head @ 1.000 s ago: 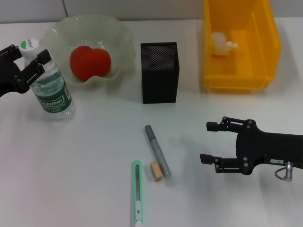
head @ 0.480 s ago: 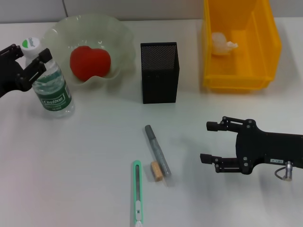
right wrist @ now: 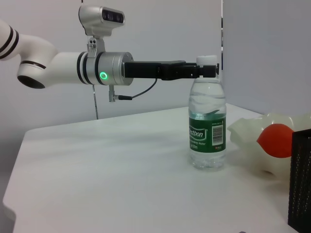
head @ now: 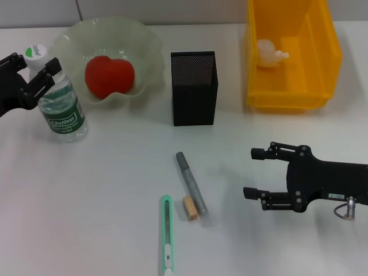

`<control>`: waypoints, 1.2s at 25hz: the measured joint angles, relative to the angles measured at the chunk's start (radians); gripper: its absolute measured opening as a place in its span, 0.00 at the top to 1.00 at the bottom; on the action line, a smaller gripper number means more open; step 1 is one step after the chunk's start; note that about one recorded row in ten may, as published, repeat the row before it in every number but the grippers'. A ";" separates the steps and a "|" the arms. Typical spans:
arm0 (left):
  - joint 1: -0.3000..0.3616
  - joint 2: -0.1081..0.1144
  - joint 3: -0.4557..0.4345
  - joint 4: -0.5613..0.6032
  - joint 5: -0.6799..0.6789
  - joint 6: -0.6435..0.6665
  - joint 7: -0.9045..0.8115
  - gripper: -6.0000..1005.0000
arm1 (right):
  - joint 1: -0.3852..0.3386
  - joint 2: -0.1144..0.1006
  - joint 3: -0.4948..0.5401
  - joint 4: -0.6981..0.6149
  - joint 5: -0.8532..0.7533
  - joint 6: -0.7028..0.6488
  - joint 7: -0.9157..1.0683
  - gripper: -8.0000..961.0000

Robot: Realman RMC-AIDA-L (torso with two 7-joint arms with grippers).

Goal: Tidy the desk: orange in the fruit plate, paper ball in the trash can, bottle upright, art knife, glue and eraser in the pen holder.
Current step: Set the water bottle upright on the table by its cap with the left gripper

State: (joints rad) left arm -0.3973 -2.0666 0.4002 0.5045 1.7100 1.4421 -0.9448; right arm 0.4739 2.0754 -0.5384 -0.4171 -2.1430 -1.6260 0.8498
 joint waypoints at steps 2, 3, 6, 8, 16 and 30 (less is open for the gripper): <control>0.000 0.000 0.000 0.000 0.000 0.000 0.000 0.56 | 0.000 0.000 0.000 0.000 0.000 0.000 0.000 0.17; 0.000 0.000 0.000 0.000 0.000 0.000 0.000 0.56 | 0.000 0.000 0.000 0.000 0.000 0.000 0.000 0.17; 0.000 0.000 0.004 0.000 0.000 -0.001 0.000 0.56 | -0.001 0.000 0.000 0.000 0.000 0.000 0.000 0.17; 0.000 0.000 0.005 0.000 0.000 0.000 0.000 0.56 | -0.001 0.000 0.000 -0.001 0.000 0.000 0.000 0.17; -0.004 0.003 0.000 -0.013 -0.002 0.000 0.000 0.56 | -0.002 0.000 0.000 -0.001 0.000 0.000 0.000 0.17; -0.005 0.002 0.001 -0.014 -0.003 0.004 0.000 0.54 | -0.001 0.000 0.000 0.000 0.000 0.000 0.000 0.17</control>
State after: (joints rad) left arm -0.4019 -2.0650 0.4012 0.4908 1.7071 1.4461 -0.9452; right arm 0.4724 2.0754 -0.5384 -0.4172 -2.1429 -1.6261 0.8499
